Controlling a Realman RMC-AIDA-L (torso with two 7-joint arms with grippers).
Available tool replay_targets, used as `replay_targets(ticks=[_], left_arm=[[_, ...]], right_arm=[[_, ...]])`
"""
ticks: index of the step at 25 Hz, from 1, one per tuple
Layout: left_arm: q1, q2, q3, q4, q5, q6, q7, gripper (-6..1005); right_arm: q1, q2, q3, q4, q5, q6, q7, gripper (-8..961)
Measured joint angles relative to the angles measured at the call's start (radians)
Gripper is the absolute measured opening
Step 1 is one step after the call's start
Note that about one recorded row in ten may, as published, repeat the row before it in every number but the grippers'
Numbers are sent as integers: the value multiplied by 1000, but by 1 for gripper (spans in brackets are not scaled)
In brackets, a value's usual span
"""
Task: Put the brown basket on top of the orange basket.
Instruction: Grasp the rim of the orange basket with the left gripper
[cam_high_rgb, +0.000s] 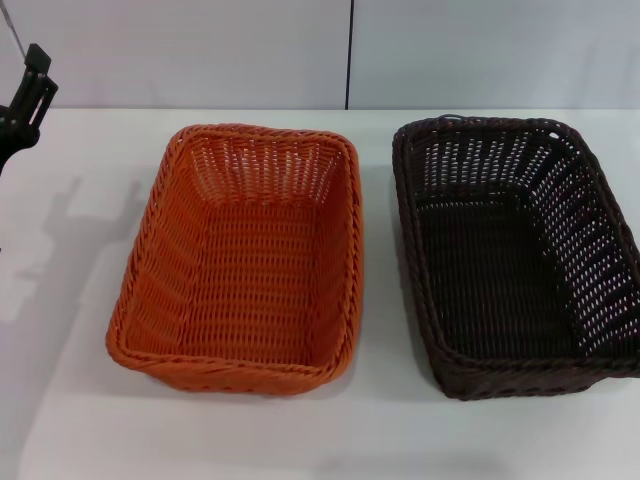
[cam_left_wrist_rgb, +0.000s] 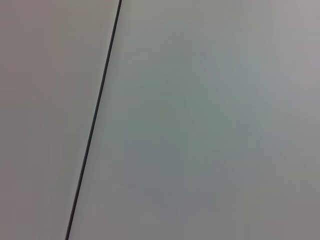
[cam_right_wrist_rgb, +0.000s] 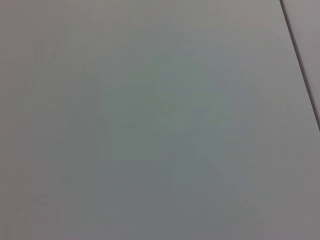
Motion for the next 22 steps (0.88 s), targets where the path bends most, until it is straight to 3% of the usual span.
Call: replay_targets(ticks=[22], left_arm=[[-10,3,-11,10,-3,-33,-4,843]], right_arm=[[-17,0,-22,8,4,-22,6,596]])
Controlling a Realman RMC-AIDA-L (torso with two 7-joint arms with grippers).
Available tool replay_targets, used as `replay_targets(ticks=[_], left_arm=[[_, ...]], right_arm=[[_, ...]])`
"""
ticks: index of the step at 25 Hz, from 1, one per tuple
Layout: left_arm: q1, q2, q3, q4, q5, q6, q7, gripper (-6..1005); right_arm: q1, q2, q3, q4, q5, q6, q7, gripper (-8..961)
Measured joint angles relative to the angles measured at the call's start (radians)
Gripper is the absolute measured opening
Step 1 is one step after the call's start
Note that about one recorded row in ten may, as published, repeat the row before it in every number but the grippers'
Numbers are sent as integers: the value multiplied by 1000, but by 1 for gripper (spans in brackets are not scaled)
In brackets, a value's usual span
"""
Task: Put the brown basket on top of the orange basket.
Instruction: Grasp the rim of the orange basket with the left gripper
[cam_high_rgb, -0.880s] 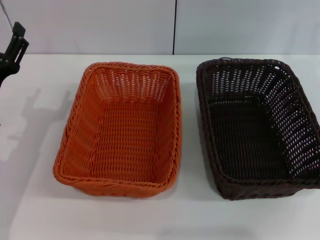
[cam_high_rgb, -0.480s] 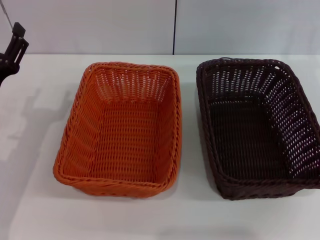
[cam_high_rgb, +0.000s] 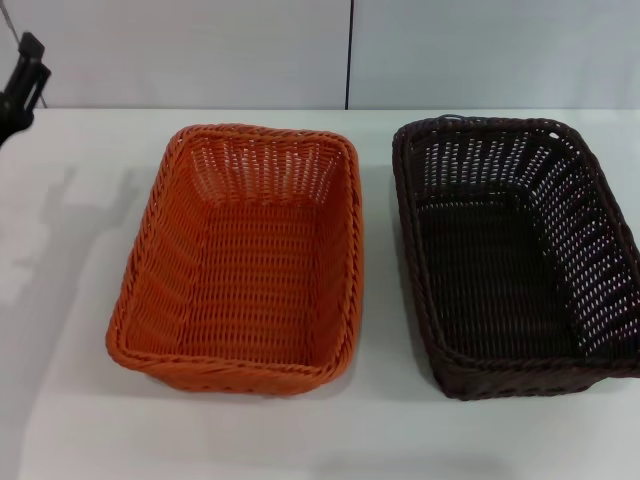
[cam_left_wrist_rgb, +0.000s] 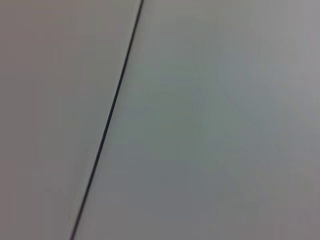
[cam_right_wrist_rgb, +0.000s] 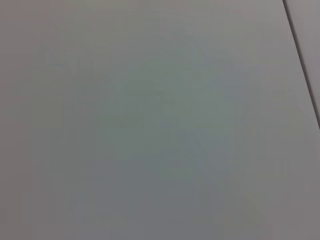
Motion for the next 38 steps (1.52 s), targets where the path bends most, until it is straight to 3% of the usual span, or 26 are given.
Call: replay_targets(ticks=[3,4,5,6,7,8,9,11,13,14,16,18,19,20,23,24,25,26,27,28,33,38], left_arm=[[-5,15,-8,39,-7,-72,-73,843],[-24,79,7,92,46,-157,-242,843],[-24,79,7,92,46,-157,-242,843],[-32,117,8,124,105,-200,-353,843],[-32,117,8,124,105,-200,-353,843],[-44,188,-8,192,258,-274,-592,843],[-44,188,-8,192,258,-274,-592,843],[-63,268,-55,281,525,-326,-901,843],[-63,268,-55,281,525,-326,-901,843],[-78,308,-158,393,882,-332,-1193,843],[-81,313,-229,489,1146,-333,-1378,843],[-81,313,-229,489,1146,-333,-1378,842],[-84,312,-284,563,1347,-334,-1519,842],[-96,294,-368,669,1658,-327,-1736,842],[-115,253,-437,768,1943,-292,-1912,842],[-115,253,-437,768,1943,-292,-1912,842],[-148,209,-477,831,2205,-244,-2071,842],[-158,195,-486,844,2279,-234,-2114,842],[-158,195,-486,844,2279,-234,-2114,842],[-167,152,-503,875,2433,-217,-2194,842],[-177,69,-549,962,2658,-124,-2268,842],[-202,22,-553,1018,2819,-14,-2324,842]], right_arm=[[-24,-1,-27,-3,0,3,1,596],[-34,-1,-36,-4,-1,5,1,596],[-46,0,-42,-5,-1,6,2,596],[-56,1,-46,-5,-1,7,3,596],[-67,1,-49,-5,-1,9,4,595],[-78,1,-52,-5,-1,11,5,595],[-90,1,-54,-5,-1,14,5,595],[-112,1,-55,-4,-1,26,7,595],[-134,-1,-55,-4,-1,45,9,595],[-144,-2,-54,-5,0,53,11,595],[-164,-5,-51,-11,2,71,19,595],[-178,-7,-48,-21,3,79,28,595],[-185,-7,-47,-26,3,81,32,594],[-190,-8,-46,-29,4,81,34,594],[-202,-14,-43,-32,5,82,34,594],[-205,-15,-42,-33,5,82,34,594],[-208,-16,-42,-36,6,83,34,594],[-210,-16,-41,-38,6,83,34,594],[-211,-16,-41,-40,7,83,35,594],[-212,-16,-41,-41,7,83,34,594],[-214,-16,-35,-42,9,82,35,593],[-215,-16,-26,-38,11,104,37,593]])
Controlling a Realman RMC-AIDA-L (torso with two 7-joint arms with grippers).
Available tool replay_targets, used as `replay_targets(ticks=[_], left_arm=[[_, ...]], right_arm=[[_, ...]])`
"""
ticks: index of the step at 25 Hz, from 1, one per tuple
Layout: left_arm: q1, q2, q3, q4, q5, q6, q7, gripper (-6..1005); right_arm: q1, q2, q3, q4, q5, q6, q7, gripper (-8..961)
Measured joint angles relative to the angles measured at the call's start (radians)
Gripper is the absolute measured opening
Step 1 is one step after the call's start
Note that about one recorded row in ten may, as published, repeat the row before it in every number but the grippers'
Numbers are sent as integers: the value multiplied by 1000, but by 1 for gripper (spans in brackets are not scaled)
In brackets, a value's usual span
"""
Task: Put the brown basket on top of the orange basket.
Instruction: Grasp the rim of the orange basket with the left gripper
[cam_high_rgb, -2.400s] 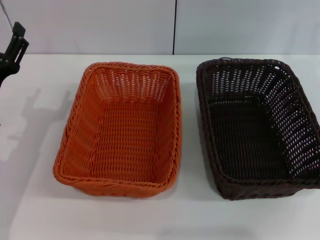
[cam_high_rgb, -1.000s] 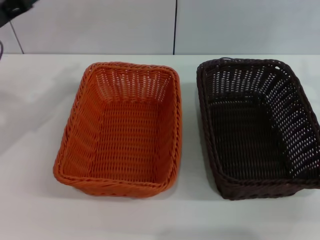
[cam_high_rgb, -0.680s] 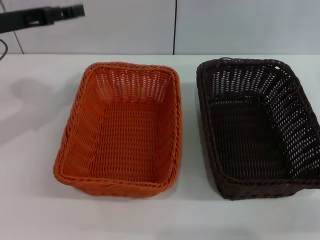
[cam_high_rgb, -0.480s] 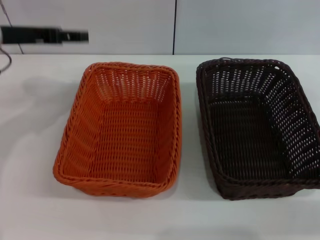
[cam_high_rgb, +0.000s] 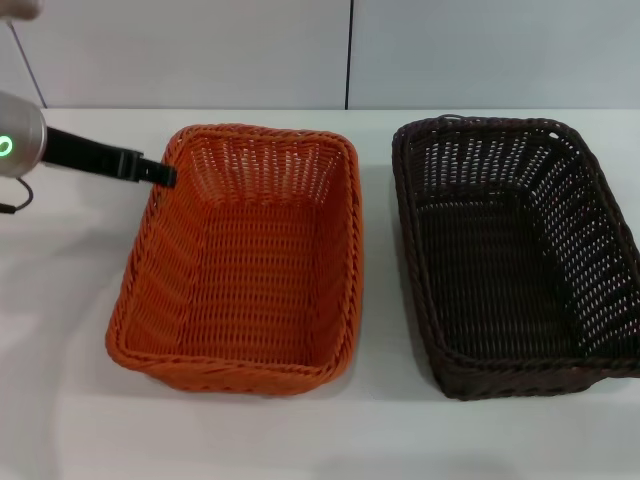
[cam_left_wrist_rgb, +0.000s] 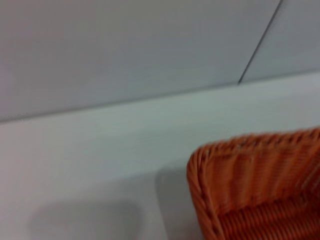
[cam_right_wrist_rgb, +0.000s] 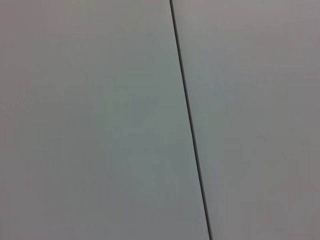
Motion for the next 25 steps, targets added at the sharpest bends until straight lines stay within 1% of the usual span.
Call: replay_targets(ticks=[2,7,8,12,13,18,23,25], left_arm=[[-1,-11,9,6,30,11,-17,842],[4,-12,23,-8,31,-1,-31,842],[7,-14,32,-32,30,-20,-33,842],[7,-15,43,-67,27,-39,-35,842],[7,-15,50,-94,26,-50,-36,842],[3,-16,58,-134,27,-54,-37,842],[5,-16,78,-146,27,-55,-40,843],[7,-16,79,-146,27,-55,-45,809]], right_arm=[[-1,0,0,2,0,3,0,593],[-9,1,-1,4,0,12,1,592],[-11,1,-1,5,0,16,1,592],[-19,3,-1,8,0,23,1,592],[-21,3,-1,8,0,24,1,592],[-25,4,-1,8,0,26,1,591],[-25,4,-1,8,0,26,1,591],[-25,3,-1,8,0,26,1,591]])
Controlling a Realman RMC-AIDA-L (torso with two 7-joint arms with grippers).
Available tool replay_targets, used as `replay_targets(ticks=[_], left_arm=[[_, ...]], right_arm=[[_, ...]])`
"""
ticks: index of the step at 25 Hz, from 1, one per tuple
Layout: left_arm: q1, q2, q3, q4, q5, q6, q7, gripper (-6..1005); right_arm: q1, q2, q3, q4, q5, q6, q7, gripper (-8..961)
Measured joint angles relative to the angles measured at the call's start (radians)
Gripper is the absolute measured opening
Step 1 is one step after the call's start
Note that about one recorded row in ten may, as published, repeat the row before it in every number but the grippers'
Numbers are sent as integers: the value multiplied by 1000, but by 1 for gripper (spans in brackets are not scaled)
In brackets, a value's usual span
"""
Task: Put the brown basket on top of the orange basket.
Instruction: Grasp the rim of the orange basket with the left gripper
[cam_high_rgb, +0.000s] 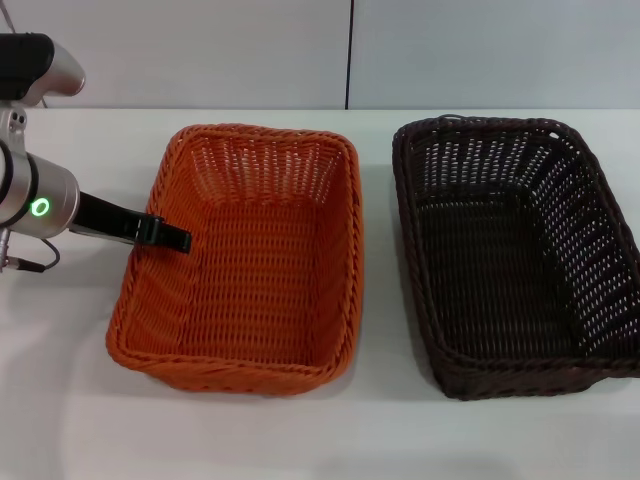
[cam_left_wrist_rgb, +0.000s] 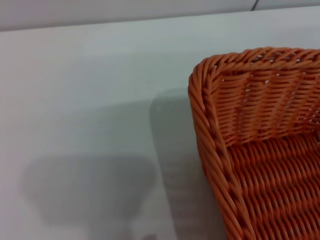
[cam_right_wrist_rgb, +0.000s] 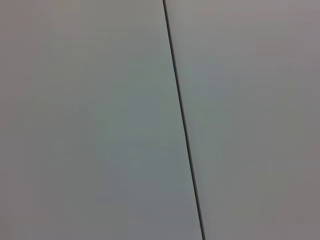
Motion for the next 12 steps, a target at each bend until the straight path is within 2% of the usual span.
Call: replay_targets(ticks=[12], left_arm=[[-2,2,1,12,3,6,-11,594]], right_arm=[[-1,-4,0,0,0,-8,0,590]])
